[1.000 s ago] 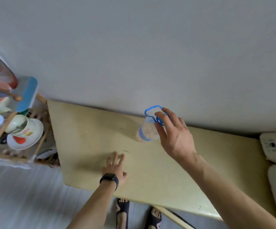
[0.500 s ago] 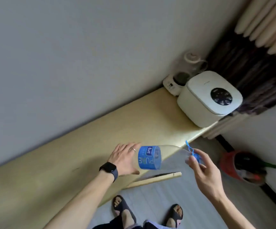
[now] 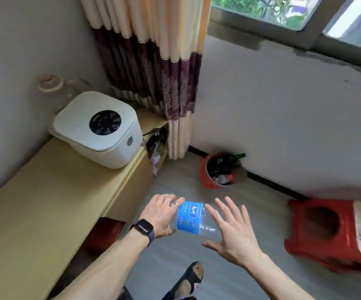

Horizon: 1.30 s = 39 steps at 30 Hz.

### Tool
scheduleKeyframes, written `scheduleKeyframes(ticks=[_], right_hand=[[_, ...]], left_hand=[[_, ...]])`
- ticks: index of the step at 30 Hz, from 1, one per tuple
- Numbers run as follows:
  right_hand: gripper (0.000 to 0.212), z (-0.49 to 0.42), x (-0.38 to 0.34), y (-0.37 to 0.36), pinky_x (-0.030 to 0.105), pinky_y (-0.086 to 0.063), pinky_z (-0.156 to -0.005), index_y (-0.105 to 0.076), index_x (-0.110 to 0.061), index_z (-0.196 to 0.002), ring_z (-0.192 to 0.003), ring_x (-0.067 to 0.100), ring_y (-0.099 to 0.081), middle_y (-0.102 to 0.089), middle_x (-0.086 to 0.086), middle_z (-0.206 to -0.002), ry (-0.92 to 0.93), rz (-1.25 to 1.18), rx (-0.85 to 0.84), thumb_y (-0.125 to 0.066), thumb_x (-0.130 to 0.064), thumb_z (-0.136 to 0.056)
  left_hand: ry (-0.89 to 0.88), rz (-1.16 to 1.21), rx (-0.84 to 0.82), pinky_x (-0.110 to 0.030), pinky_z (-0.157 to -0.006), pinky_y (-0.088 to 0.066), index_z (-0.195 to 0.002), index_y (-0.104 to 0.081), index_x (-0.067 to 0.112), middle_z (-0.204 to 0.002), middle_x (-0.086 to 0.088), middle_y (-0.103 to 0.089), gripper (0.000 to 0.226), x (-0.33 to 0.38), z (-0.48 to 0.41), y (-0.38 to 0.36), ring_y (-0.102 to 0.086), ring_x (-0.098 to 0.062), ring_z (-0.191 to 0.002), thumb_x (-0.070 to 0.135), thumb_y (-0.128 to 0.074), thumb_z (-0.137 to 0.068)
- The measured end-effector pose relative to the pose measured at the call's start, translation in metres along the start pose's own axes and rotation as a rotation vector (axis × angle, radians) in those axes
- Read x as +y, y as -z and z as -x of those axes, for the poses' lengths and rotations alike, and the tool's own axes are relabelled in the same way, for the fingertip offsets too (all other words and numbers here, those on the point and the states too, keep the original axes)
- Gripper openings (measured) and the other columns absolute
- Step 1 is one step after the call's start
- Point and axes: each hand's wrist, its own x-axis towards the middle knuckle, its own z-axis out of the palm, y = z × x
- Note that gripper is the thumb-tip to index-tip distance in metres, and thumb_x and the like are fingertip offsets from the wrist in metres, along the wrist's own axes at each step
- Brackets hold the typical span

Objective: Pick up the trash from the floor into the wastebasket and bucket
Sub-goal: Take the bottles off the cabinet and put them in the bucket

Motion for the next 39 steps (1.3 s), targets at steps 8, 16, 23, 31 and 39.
scheduleKeyframes(ticks=[8,16,23,31,39], right_hand=[[0.098,-0.062,0.103,-0.002,0.046,-0.047,-0.098,-0.013,-0.042,-0.154,-0.133,0.032,-0.042,-0.036,0.002,-0.153,-0.044,-0.05,-0.208,-0.071,-0.059,-0.077],[0.08,-0.18,0.231,-0.03,0.041,-0.049,-0.082,-0.018,-0.043,-0.152,-0.102,0.033,-0.054,-0.042,0.007,-0.131,-0.256,0.09,-0.286,-0.051,-0.059,-0.081],[0.078,-0.332,0.331,-0.095,0.046,-0.041,-0.098,-0.009,-0.044,-0.154,-0.123,0.036,-0.043,-0.031,0.007,-0.15,-0.068,0.283,-0.379,-0.051,-0.056,-0.09],[0.079,-0.458,0.339,-0.229,0.064,-0.028,-0.107,-0.01,-0.034,-0.157,-0.131,0.051,-0.029,-0.018,0.016,-0.159,0.275,0.566,-0.456,-0.056,-0.041,-0.093],[0.099,-0.475,0.367,-0.273,0.066,-0.029,-0.102,0.024,-0.045,-0.15,-0.134,0.05,-0.024,0.0,0.019,-0.163,0.446,0.654,-0.509,-0.054,-0.061,-0.09]], left_hand=[[-0.067,-0.106,-0.147,-0.048,-0.117,-0.018,-0.155,-0.017,0.025,-0.153,-0.012,-0.033,0.099,0.068,-0.132,-0.009,-0.029,-0.032,-0.142,0.046,-0.073,-0.076],[0.184,0.045,-0.238,-0.047,-0.121,-0.01,-0.157,0.002,0.028,-0.164,-0.009,-0.005,0.096,0.054,-0.286,-0.059,-0.006,-0.027,-0.151,0.011,-0.059,-0.085],[0.344,0.175,-0.358,-0.048,-0.121,-0.013,-0.157,-0.01,0.015,-0.164,-0.01,-0.005,0.085,0.042,-0.411,-0.157,-0.008,-0.027,-0.151,0.02,-0.06,-0.088],[0.505,0.294,-0.335,-0.053,-0.12,-0.014,-0.158,0.002,0.018,-0.165,-0.008,0.004,0.076,0.049,-0.501,-0.309,-0.003,-0.025,-0.152,0.021,-0.045,-0.098],[0.677,0.454,-0.224,-0.05,-0.121,-0.016,-0.157,0.006,0.026,-0.164,-0.005,0.018,0.076,0.06,-0.527,-0.36,-0.007,-0.025,-0.152,0.043,-0.042,-0.101]])
